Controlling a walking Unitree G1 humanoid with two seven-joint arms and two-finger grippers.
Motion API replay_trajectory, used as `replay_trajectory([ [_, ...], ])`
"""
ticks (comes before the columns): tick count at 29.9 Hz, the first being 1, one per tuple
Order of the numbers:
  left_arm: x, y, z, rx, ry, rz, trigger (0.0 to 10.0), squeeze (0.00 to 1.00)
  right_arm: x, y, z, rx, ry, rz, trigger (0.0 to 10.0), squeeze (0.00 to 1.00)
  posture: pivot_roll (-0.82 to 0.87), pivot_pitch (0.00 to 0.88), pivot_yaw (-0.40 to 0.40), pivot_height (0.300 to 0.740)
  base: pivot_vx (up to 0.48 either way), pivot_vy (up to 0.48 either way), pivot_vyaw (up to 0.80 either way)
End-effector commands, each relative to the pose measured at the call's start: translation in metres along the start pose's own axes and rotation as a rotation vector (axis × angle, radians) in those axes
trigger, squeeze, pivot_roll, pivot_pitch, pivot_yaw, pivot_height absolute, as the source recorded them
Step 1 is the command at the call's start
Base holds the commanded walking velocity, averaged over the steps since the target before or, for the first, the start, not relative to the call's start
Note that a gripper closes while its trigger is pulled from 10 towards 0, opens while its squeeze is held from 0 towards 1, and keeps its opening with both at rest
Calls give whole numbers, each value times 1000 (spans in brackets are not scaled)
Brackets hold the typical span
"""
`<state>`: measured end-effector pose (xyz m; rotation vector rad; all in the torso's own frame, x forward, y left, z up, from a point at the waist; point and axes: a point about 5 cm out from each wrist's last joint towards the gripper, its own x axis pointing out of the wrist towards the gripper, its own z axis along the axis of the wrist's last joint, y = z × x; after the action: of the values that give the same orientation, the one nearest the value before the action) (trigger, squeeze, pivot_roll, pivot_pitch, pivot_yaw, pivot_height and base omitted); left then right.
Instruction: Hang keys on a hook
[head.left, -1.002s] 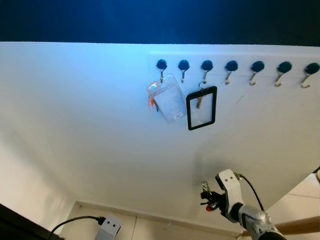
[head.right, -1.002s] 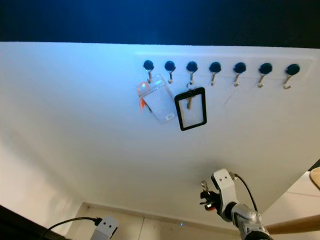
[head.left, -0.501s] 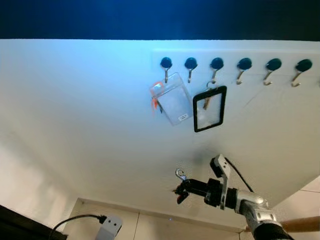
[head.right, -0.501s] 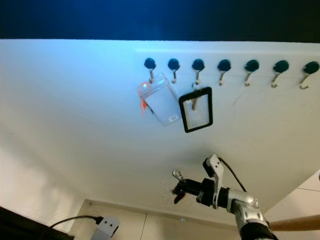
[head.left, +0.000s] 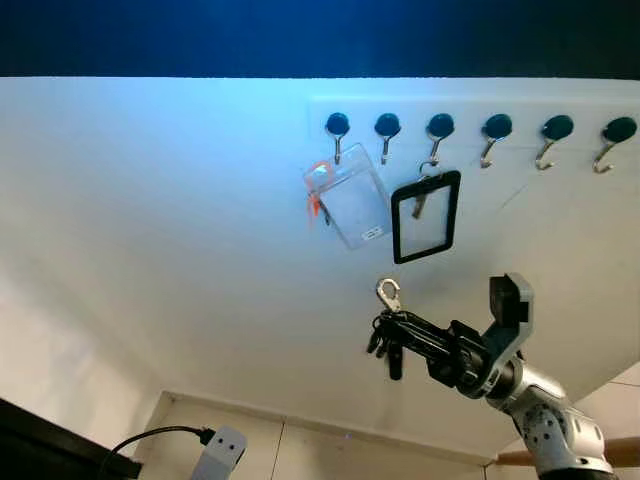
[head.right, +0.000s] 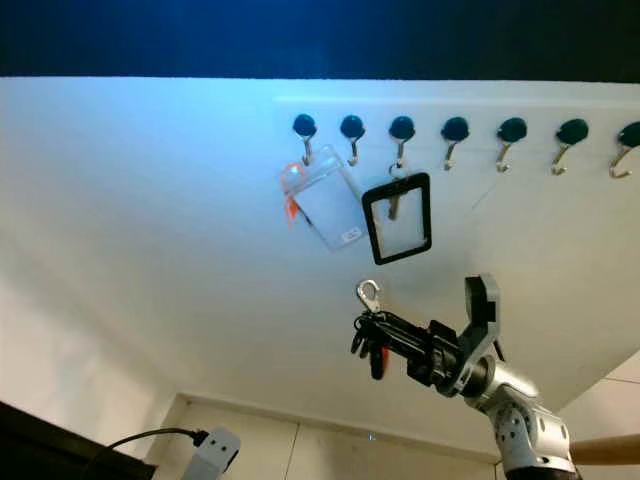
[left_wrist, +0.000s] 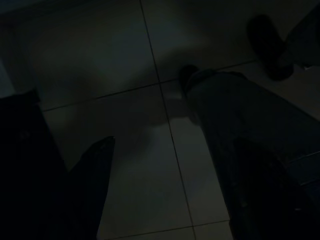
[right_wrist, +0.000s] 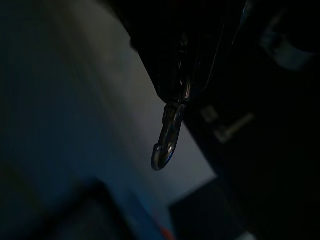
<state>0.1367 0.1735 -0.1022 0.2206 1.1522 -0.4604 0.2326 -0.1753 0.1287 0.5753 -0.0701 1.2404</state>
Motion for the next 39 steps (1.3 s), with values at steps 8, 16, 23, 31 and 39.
replay_trajectory([
  [8, -1, -9, -24, 9, 98, -41, 10000, 0, 21, 25, 22, -36, -61, 103, 10000, 0, -175, 84, 95, 740, 0, 0, 0],
  [16, -1, -8, -23, 14, 97, -40, 10000, 0, 28, 29, 48, -150, -190, 14, 10000, 0, -175, 84, 95, 740, 0, 0, 0],
  [23, -1, -9, -23, 12, 98, -38, 10000, 0, 19, 33, 52, -144, -235, -38, 10000, 0, -184, 81, 86, 740, 0, 0, 0],
  [31, -1, -12, -14, -381, -149, -10, 10000, 0, -6, 53, 55, -92, -252, -11, 10000, 0, -199, 79, 87, 740, 0, 0, 0],
  [39, -38, 65, -4, -613, -495, 63, 10000, 0, -6, 59, 42, -58, -88, 20, 10000, 0, -194, 89, 89, 740, 0, 0, 0],
])
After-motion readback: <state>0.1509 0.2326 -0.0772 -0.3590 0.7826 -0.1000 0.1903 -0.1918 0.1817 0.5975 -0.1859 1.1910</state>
